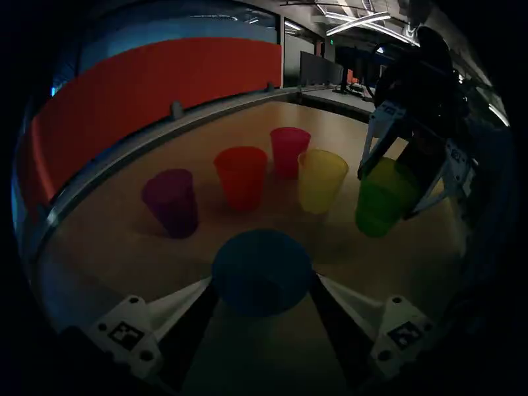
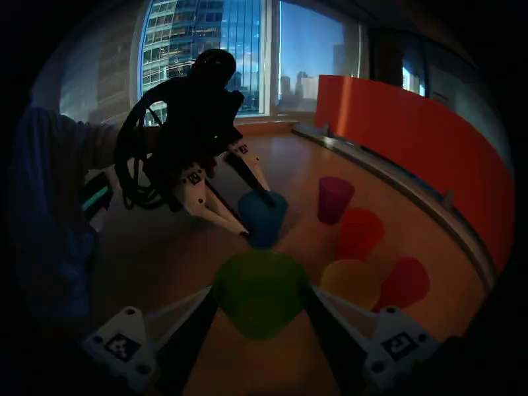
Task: Pour water
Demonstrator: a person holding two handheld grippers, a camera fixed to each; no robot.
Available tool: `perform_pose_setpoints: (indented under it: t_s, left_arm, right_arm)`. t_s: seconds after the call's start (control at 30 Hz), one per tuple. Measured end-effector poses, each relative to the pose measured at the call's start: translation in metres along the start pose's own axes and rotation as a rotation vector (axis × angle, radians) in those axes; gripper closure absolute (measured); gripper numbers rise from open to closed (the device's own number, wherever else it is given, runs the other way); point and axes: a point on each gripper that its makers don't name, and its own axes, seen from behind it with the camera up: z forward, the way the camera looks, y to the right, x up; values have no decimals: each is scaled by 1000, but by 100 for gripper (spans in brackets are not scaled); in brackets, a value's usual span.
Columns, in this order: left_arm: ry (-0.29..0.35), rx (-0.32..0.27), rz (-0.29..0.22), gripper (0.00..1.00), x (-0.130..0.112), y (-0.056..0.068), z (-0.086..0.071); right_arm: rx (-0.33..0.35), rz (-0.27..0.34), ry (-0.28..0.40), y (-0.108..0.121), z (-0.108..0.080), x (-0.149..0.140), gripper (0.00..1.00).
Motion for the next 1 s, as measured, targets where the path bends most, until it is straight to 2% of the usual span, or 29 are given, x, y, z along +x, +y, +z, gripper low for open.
perform_pose_setpoints:
  t_s: [0.27,0.57,1.0]
  left_arm:
    - [-13,31,-8,6,-9,-6,-8]
    - [-21,59,-8,6,-21,-8,-25]
    - [-19,67,-8,6,-26,-5,-36]
  right_arm:
    - [-3,5,0,-2,9,-7,9]
    - [-1,16,-4,-6,23,-16,9]
    - [-3,21,-7,-8,29,-25,9]
